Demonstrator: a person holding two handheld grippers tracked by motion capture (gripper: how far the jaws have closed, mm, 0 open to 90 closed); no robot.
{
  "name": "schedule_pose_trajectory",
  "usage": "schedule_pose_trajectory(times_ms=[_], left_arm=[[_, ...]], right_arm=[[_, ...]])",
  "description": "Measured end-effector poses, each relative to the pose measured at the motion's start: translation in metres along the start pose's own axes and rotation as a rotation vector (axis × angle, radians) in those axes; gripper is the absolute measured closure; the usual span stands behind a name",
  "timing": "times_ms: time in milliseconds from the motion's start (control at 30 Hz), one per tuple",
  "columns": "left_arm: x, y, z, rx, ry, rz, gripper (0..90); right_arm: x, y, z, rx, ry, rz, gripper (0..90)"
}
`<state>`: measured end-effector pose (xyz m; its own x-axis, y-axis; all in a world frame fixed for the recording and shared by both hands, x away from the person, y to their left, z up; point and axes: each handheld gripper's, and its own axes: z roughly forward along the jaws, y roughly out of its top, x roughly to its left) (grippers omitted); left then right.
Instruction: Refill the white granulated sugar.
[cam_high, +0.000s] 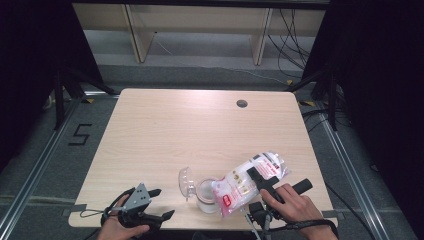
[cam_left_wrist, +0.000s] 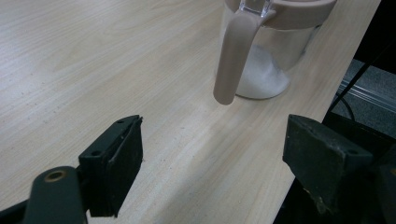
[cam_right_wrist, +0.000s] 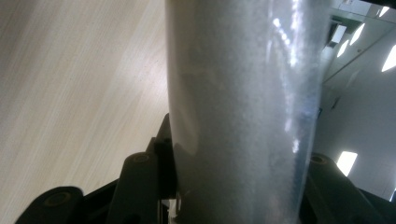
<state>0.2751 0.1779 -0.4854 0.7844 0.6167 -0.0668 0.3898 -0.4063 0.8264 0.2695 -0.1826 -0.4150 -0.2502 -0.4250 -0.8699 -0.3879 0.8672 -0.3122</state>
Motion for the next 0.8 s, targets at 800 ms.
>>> schedule_pose_trajectory(times_ms=[800], left_arm=[[0.0012, -0.0002, -0.0001, 0.014, 0.0, 0.016, 19.6]], right_arm=[[-0.0022, 0.0006, 0.0002, -0.015, -0.011, -0.026, 59.7]])
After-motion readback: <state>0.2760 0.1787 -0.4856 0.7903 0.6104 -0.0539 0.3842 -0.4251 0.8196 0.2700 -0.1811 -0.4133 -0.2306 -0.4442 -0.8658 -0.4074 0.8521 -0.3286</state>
